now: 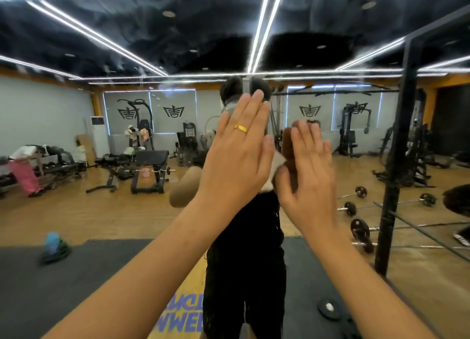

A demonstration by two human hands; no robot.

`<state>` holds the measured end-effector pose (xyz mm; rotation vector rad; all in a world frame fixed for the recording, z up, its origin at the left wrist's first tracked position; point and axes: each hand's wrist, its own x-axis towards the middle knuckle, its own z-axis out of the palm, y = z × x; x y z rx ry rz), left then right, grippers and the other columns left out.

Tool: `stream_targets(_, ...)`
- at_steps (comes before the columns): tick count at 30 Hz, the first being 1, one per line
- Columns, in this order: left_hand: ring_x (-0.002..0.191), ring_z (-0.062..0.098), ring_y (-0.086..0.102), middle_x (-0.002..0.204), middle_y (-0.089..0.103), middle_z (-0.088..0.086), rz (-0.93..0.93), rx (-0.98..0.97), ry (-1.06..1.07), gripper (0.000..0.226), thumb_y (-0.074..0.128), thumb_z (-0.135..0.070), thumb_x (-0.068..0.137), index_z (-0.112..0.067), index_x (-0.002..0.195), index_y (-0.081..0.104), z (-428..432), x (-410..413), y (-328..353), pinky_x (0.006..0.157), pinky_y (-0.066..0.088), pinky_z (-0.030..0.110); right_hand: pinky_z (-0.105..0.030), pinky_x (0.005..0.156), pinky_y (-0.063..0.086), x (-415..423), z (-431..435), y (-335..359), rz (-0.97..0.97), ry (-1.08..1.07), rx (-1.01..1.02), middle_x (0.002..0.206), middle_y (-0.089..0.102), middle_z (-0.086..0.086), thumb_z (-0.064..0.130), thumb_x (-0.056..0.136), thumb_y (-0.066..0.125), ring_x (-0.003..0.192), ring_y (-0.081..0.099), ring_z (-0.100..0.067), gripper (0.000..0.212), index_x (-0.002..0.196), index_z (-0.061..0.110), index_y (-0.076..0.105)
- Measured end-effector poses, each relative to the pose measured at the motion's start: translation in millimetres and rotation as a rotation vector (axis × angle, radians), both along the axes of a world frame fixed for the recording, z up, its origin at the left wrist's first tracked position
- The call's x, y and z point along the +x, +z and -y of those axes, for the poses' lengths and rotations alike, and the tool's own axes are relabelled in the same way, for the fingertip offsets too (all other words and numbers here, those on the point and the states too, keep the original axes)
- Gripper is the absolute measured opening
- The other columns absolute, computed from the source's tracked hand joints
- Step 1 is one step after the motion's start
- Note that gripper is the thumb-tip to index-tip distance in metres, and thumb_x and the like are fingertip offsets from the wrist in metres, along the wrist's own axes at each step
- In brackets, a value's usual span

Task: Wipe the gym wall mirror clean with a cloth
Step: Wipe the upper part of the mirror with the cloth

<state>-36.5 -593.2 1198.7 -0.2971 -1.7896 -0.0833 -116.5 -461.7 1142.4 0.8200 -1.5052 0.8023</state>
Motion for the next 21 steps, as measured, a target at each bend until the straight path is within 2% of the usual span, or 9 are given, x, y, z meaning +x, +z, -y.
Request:
stream_targets(2,0.159,0.029,0.014,0.17,0.019,0.018,-0.012,-0.029,0.063,0.056,0.043,-0.025,0.109,0.0,0.158,0.033,6,-17,2,0.129,0.017,0.044,-0.047,0.129,0.011,-1,10,-22,-0.013,-0.051,-0.02,0.164,0.033,-0.017,0.013,0.1,0.052,0.157,0.022,-0.03,0.059,0.155,-0.001,0.037)
stream_targets(4,0.158,0.032,0.012,0.169,0.018,0.021,-0.057,-0.084,0.143,0.058,0.047,-0.022,0.109,0.001,0.159,0.029,11,-29,0,0.13,0.013,0.043,-0.046,0.129,0.01,-3,25,-42,-0.032,-0.137,-0.034,0.164,0.034,-0.017,0.018,0.108,0.046,0.156,0.024,-0.031,0.051,0.155,0.0,0.039)
stream_targets(6,0.156,0.034,0.017,0.166,0.025,0.024,-0.117,-0.118,0.115,0.055,0.052,-0.012,0.108,0.002,0.157,0.033,10,-29,-5,0.13,0.01,0.042,-0.044,0.129,0.007,-9,32,-51,-0.057,-0.206,-0.059,0.163,0.034,-0.015,0.02,0.111,0.044,0.154,0.026,-0.03,0.047,0.154,0.001,0.041)
stream_targets(8,0.153,0.036,0.025,0.162,0.034,0.025,-0.163,-0.087,0.008,0.05,0.054,-0.003,0.105,0.004,0.152,0.042,8,-18,-19,0.129,0.016,0.047,-0.042,0.129,0.005,-14,30,-48,-0.08,-0.209,-0.083,0.162,0.036,-0.014,0.02,0.11,0.047,0.154,0.026,-0.027,0.047,0.153,0.002,0.043)
stream_targets(10,0.152,0.034,0.031,0.159,0.04,0.022,-0.167,-0.078,-0.026,0.045,0.051,-0.002,0.104,0.003,0.149,0.047,14,-1,-55,0.127,0.022,0.052,-0.042,0.129,0.004,-16,28,-40,-0.1,-0.182,-0.086,0.161,0.039,-0.016,0.019,0.11,0.049,0.153,0.027,-0.027,0.046,0.152,0.002,0.045)
stream_targets(13,0.154,0.029,0.031,0.162,0.036,0.015,-0.022,-0.164,0.141,0.05,0.052,-0.012,0.103,-0.004,0.152,0.046,39,14,-135,0.126,0.023,0.054,-0.046,0.127,0.007,-15,28,-31,-0.098,-0.176,-0.082,0.159,0.042,-0.02,0.019,0.111,0.045,0.15,0.033,-0.037,0.045,0.152,0.001,0.044)
stream_targets(16,0.157,0.027,0.02,0.167,0.028,0.015,0.155,-0.108,0.263,0.06,0.056,-0.021,0.104,-0.006,0.158,0.037,63,20,-200,0.124,0.023,0.059,-0.051,0.125,0.009,-8,31,-46,-0.039,-0.116,-0.071,0.157,0.043,-0.024,0.014,0.109,0.044,0.147,0.034,-0.043,0.044,0.151,-0.002,0.046)
stream_targets(18,0.157,0.03,0.019,0.167,0.024,0.017,0.187,-0.09,0.286,0.061,0.055,-0.022,0.105,-0.005,0.159,0.034,65,22,-222,0.124,0.021,0.061,-0.054,0.124,0.009,5,31,-77,0.003,-0.036,-0.032,0.155,0.045,-0.026,0.007,0.106,0.048,0.146,0.034,-0.044,0.043,0.148,-0.003,0.049)
stream_targets(21,0.155,0.035,0.025,0.165,0.03,0.021,0.181,-0.067,0.274,0.057,0.055,-0.018,0.105,-0.002,0.157,0.038,61,20,-229,0.123,0.021,0.062,-0.058,0.124,0.014,24,31,-132,0.03,0.03,0.115,0.154,0.048,-0.023,-0.001,0.102,0.052,0.147,0.037,-0.044,0.042,0.144,-0.001,0.055)
